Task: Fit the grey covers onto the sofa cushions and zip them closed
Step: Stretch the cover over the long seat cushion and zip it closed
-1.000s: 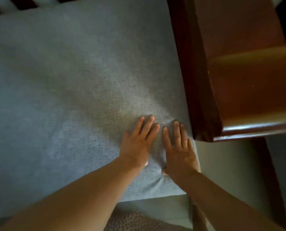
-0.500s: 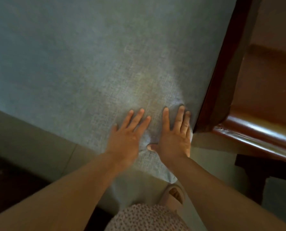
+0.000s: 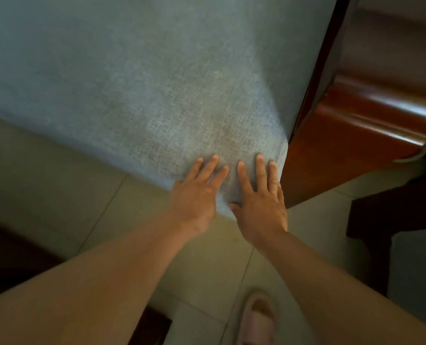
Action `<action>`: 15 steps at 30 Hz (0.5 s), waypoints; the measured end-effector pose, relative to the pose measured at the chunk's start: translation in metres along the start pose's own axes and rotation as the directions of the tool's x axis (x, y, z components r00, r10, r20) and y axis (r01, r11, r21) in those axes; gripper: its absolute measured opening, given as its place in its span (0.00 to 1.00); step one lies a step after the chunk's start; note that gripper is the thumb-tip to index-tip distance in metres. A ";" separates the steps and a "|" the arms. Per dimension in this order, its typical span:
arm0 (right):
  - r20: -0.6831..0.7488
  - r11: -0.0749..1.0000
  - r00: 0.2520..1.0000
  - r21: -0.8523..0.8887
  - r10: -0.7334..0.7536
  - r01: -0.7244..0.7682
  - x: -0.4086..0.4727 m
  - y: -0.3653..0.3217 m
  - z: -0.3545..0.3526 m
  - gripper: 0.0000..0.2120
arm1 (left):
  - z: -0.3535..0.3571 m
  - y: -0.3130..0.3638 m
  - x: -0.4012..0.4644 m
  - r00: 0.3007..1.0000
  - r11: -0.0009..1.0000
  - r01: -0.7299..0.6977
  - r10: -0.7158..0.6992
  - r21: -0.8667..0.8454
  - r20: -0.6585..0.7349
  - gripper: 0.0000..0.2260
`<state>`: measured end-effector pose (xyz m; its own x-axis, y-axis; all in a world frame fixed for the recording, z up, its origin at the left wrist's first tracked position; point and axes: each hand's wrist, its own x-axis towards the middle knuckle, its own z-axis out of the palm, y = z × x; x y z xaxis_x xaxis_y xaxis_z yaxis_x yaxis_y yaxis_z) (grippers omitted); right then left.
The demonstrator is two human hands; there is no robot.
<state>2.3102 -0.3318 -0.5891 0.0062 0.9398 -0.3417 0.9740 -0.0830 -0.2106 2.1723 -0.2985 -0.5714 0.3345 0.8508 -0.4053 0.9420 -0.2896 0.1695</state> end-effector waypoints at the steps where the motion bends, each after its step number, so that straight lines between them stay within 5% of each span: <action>1: -0.034 1.000 0.999 -0.023 -0.002 0.001 -0.003 0.000 0.006 0.45 | 0.006 0.001 -0.003 0.999 1.000 -0.002 0.002 0.004 -0.044 0.38; 7: -0.308 0.995 0.946 -0.066 -0.097 0.080 0.002 0.010 0.039 0.56 | 0.048 0.008 -0.003 0.930 0.999 0.036 -0.021 0.033 -0.368 0.42; 11: -0.638 0.958 0.745 0.042 -0.193 0.284 0.010 0.029 0.067 0.44 | 0.092 0.023 0.009 0.776 0.995 0.061 -0.095 -0.075 -0.623 0.45; 15: -0.741 0.882 0.618 0.076 -0.262 0.464 0.019 0.047 0.081 0.38 | 0.117 0.039 0.026 0.585 0.984 0.001 -0.146 -0.179 -0.798 0.36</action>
<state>2.3380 -0.3448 -0.6793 -0.0833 0.8483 0.5229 0.8452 0.3382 -0.4139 2.2206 -0.3388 -0.6809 0.0365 0.8896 0.4553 0.9223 -0.2054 0.3273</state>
